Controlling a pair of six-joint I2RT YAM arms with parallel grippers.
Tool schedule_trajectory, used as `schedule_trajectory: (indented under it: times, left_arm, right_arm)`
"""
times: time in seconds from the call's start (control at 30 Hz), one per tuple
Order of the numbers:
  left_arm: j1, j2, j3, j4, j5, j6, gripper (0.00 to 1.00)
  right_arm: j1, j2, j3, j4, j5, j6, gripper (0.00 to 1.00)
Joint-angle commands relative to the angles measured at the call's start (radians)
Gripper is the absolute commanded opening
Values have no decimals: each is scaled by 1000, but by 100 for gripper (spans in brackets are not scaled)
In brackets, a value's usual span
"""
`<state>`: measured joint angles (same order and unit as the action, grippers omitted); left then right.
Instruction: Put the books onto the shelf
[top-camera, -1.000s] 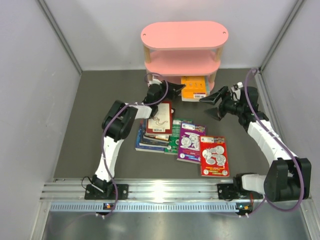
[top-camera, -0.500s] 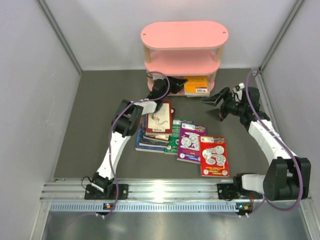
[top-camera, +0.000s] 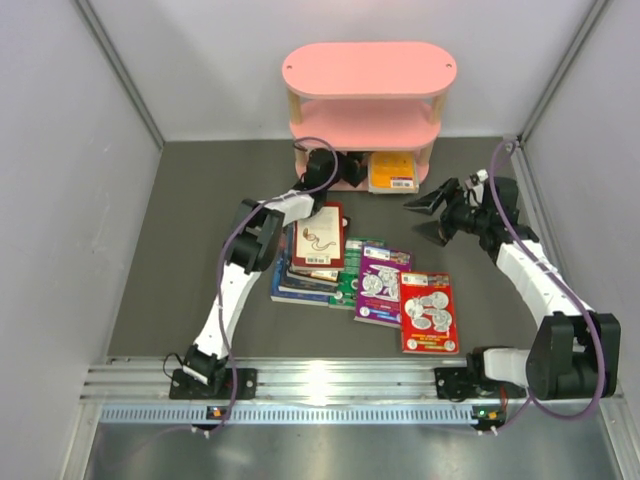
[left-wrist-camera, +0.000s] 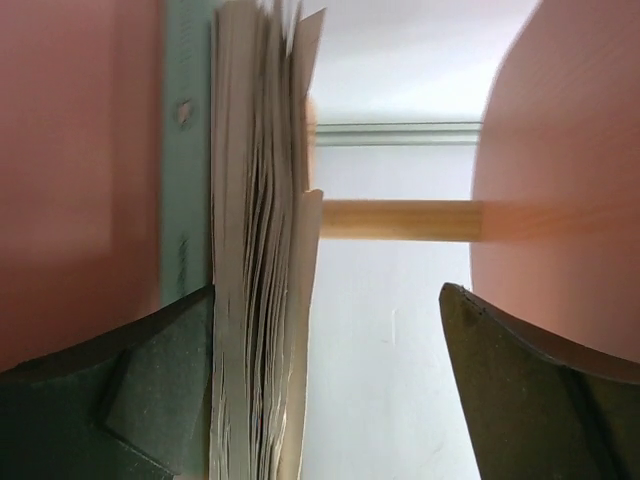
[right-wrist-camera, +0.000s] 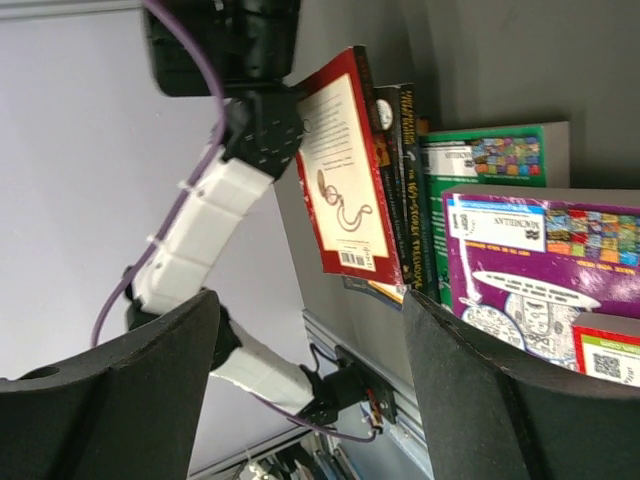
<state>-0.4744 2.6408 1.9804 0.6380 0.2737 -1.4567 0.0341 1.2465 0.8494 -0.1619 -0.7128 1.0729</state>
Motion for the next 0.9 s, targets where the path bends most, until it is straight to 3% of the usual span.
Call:
schedule_trajectory:
  times: [0.0,0.07,0.23,0.5,0.87]
  left_arm:
    - [-1,-160,-92,-233,-2,186,99]
    - [-3,-233,-159,-309,-39,237,99]
    - [0,-347,-299,-313,-99,317,99]
    - [6,-433,-373,-308,-60,340,99]
    - [14,-628,-635,-273,22,406,99]
  right_arm:
    - [-13,-12,-19,16,-7,-14,73]
    - [-13,-19,-27,19,-7,-14,73]
    - [-3,-33,-35,21,-4,-18,73]
    - [21,-38,-21,28,12,-22,73]
    - [56,-9,4,44,41,-42,73]
